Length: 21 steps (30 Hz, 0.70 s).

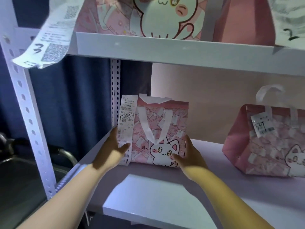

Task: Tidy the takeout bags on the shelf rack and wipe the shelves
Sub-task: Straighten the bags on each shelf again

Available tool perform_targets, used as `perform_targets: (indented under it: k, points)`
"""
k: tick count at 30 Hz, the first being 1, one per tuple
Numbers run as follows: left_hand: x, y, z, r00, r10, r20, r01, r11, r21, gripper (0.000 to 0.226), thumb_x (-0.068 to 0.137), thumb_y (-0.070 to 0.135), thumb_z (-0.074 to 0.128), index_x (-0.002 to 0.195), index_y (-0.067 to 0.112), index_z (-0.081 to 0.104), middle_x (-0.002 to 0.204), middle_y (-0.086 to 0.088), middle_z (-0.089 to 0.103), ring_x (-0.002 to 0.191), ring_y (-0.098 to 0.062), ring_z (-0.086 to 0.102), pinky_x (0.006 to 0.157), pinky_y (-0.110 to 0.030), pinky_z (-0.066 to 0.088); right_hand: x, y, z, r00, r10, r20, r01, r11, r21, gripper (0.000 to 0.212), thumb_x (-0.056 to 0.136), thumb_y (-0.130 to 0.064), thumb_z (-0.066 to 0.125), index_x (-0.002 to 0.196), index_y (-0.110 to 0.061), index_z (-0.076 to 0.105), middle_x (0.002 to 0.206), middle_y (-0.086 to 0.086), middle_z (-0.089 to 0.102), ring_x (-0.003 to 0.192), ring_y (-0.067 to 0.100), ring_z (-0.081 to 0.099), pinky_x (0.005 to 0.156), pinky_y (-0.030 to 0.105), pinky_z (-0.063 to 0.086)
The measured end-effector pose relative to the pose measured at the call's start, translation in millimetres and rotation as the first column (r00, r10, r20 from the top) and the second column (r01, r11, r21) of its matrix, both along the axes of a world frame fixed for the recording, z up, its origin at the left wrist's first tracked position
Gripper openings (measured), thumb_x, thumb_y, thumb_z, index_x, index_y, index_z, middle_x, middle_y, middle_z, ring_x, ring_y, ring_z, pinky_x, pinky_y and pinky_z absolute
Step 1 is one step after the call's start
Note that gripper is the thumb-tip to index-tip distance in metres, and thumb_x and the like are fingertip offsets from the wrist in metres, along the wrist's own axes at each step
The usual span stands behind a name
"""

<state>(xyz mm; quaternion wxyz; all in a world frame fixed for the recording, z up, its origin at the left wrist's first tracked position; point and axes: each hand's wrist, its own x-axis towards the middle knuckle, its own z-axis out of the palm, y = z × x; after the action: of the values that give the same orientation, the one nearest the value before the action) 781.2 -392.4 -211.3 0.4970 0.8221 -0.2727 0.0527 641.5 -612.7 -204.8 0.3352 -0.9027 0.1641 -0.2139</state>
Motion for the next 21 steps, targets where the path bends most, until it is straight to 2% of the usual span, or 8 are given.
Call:
perform_targets:
  k: [3,5,7,11,16,19,21]
  points:
    - [-16.9,18.2,-0.2,0.999,-0.026,-0.022,0.026,1.000,0.005,0.068,0.087,0.022,0.062,0.143,0.024,0.022,0.144,0.001,0.042,0.130,-0.019,0.043,0.107,-0.044,0.036,-16.1,18.0,-1.0,1.000,-0.009,0.013,0.008,0.997,0.076,0.066,0.084,-0.021,0.065,0.137,-0.032,0.026,0.130,-0.006,0.055,0.113,0.021,0.056,0.091,0.031,0.046]
    - [-27.5,28.2,-1.3,0.999,-0.032,-0.024,0.032,0.999,-0.008,0.064,0.088,0.022,0.061,0.141,0.026,0.025,0.141,0.001,0.046,0.124,-0.018,0.047,0.105,-0.038,0.039,-28.6,30.4,-2.0,0.999,0.013,0.034,-0.015,0.996,0.086,0.061,0.085,-0.021,0.064,0.133,-0.036,0.029,0.124,-0.008,0.058,0.106,0.018,0.058,0.085,0.031,0.051]
    - [-37.2,38.3,-3.3,0.999,-0.023,-0.029,0.022,1.000,-0.015,0.062,0.088,0.025,0.059,0.140,0.028,0.025,0.138,0.002,0.048,0.117,-0.016,0.050,0.098,-0.030,0.039,-39.8,42.0,-3.8,0.999,0.009,0.036,-0.012,0.996,0.084,0.055,0.086,-0.023,0.063,0.130,-0.035,0.031,0.123,-0.006,0.059,0.104,0.018,0.059,0.087,0.033,0.051]
    - [-50.2,54.9,-6.4,0.996,0.025,-0.082,-0.025,1.000,0.002,0.067,0.087,0.035,0.059,0.141,0.035,0.020,0.131,0.002,0.055,0.108,-0.022,0.058,0.086,-0.031,0.047,-53.6,60.1,-7.0,0.999,-0.008,0.044,0.003,0.993,0.114,0.058,0.086,-0.026,0.063,0.135,-0.030,0.032,0.129,-0.004,0.055,0.115,0.020,0.055,0.099,0.041,0.046]
    - [-53.7,62.5,-6.6,0.996,0.081,-0.047,-0.076,0.992,0.099,0.067,0.086,0.038,0.060,0.141,0.030,0.022,0.122,-0.003,0.062,0.094,-0.023,0.062,0.075,-0.029,0.050,-60.5,68.6,-9.2,0.999,-0.038,0.020,0.035,0.992,0.118,0.058,0.085,-0.030,0.064,0.134,-0.024,0.034,0.133,-0.001,0.052,0.119,0.021,0.051,0.100,0.044,0.044]
    - [-54.4,64.1,-8.5,0.994,0.092,-0.067,-0.083,0.988,0.133,0.062,0.086,0.036,0.060,0.138,0.027,0.027,0.123,-0.006,0.062,0.097,-0.025,0.062,0.076,-0.031,0.051,-62.8,69.0,-8.2,0.998,-0.048,0.029,0.044,0.991,0.127,0.060,0.084,-0.028,0.066,0.135,-0.027,0.034,0.130,-0.005,0.054,0.115,0.017,0.054,0.097,0.040,0.047]
    - [-57.9,63.9,-6.9,0.990,0.132,-0.047,-0.127,0.986,0.110,0.059,0.085,0.037,0.061,0.135,0.027,0.032,0.125,-0.007,0.058,0.107,-0.028,0.056,0.086,-0.037,0.050,-65.5,66.4,-6.9,0.998,-0.058,0.040,0.053,0.991,0.124,0.063,0.083,-0.028,0.066,0.136,-0.030,0.033,0.130,-0.006,0.054,0.113,0.015,0.054,0.094,0.034,0.047]
